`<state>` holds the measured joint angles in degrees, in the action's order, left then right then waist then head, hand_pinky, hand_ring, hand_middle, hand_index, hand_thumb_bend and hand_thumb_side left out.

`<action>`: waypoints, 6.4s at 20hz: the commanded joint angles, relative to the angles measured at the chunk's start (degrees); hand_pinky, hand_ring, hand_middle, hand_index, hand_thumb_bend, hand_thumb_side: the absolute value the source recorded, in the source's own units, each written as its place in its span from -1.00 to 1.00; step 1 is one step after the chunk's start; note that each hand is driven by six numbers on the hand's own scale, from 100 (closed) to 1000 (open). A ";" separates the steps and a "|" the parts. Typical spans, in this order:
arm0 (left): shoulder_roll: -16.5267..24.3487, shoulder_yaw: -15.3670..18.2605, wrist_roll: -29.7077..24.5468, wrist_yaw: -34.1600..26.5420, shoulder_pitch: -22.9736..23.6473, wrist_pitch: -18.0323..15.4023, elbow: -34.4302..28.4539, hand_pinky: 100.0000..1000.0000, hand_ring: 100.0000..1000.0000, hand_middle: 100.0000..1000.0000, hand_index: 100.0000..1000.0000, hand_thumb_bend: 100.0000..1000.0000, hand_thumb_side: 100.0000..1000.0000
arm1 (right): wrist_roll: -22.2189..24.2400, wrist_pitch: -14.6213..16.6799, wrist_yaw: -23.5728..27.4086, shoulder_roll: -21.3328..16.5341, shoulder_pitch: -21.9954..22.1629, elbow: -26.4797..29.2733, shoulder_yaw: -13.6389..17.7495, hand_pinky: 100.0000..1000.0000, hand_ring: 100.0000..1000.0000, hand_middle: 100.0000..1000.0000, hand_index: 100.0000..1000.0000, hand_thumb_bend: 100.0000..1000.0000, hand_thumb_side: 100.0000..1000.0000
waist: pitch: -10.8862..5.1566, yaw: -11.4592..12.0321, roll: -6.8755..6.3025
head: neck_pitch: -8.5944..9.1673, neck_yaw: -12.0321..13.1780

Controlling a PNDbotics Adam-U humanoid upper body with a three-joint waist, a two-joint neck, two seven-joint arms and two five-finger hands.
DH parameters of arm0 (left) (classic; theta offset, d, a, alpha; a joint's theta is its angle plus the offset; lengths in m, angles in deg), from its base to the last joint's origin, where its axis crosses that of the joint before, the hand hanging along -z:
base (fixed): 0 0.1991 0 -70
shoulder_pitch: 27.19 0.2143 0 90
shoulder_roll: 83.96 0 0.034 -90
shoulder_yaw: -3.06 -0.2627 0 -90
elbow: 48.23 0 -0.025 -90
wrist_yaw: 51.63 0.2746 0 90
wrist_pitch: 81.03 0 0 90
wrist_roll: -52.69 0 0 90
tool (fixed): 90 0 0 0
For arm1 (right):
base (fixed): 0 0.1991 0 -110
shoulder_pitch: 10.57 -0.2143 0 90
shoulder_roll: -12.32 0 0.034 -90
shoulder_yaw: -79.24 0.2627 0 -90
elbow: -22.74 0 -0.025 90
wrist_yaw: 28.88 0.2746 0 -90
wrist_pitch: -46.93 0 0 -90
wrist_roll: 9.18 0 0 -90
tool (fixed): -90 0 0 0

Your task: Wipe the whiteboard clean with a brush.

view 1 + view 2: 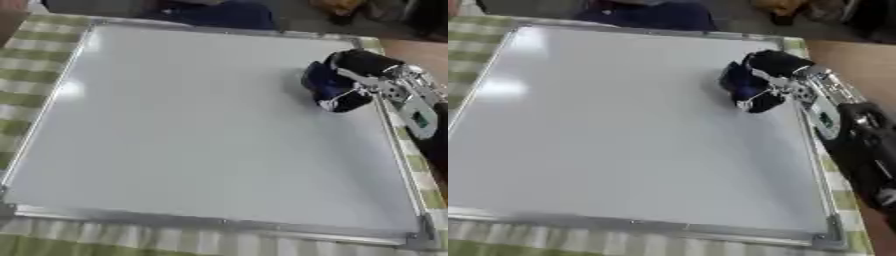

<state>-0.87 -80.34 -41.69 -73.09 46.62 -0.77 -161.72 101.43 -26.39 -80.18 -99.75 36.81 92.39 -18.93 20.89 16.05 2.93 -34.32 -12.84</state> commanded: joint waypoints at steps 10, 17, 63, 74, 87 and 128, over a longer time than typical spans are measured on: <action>0.79 -0.02 -0.38 -0.15 -1.24 -0.07 -1.10 -0.03 -0.01 -0.04 -0.33 -0.92 1.00 | 2.40 3.68 -1.91 -1.98 -2.61 -2.02 0.27 0.50 0.62 -0.13 -0.75 -1.00 -0.59 | -0.31 0.88 0.45 | 2.17 -0.87; 0.83 -0.02 -0.45 -0.19 -1.40 -0.10 -1.10 -0.03 -0.01 -0.04 -0.33 -0.92 1.00 | 3.48 5.92 -3.39 -1.97 -3.42 -3.42 0.52 0.50 0.62 -0.11 -0.63 -1.00 -0.68 | -0.04 0.97 0.47 | 2.31 -1.02; 0.73 -0.05 -0.48 -0.46 -1.65 0.22 -1.10 -0.03 -0.01 -0.03 -0.33 -0.92 1.00 | 6.15 10.50 -2.08 -1.99 -4.22 -1.65 0.61 0.60 0.75 0.61 -0.94 -1.00 -0.34 | 0.09 0.39 0.36 | 2.70 -0.35; 0.86 -0.14 -0.61 -0.60 -1.68 0.22 -1.10 -0.02 -0.01 -0.03 -0.33 -0.92 1.00 | 5.73 9.26 -0.95 -2.43 -4.35 -0.01 0.65 0.60 0.74 0.58 -0.95 -1.00 -0.33 | -0.31 0.09 0.31 | 2.65 -0.10; 0.83 -0.18 -1.02 -0.48 -1.66 0.50 -1.10 -0.02 -0.01 -0.02 -0.33 -0.92 1.00 | 4.71 8.65 -1.84 -2.32 -4.47 -0.11 0.41 0.59 0.71 0.46 -0.95 -0.89 -0.28 | -0.34 0.16 0.34 | 2.94 0.08; 0.71 -0.50 -2.11 -0.45 -1.99 0.88 -1.10 -0.02 -0.01 -0.02 -0.34 -0.94 1.00 | 4.52 9.75 -3.16 -2.12 -4.90 -1.43 0.24 0.50 0.54 -0.20 -0.37 -1.00 -0.52 | 0.38 0.42 0.36 | 3.28 0.06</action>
<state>-0.87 -80.72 -43.58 -73.48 45.14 0.16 -161.72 105.94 -16.90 -82.83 -99.95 33.00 90.68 -19.29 22.25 16.50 3.56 -31.61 -12.91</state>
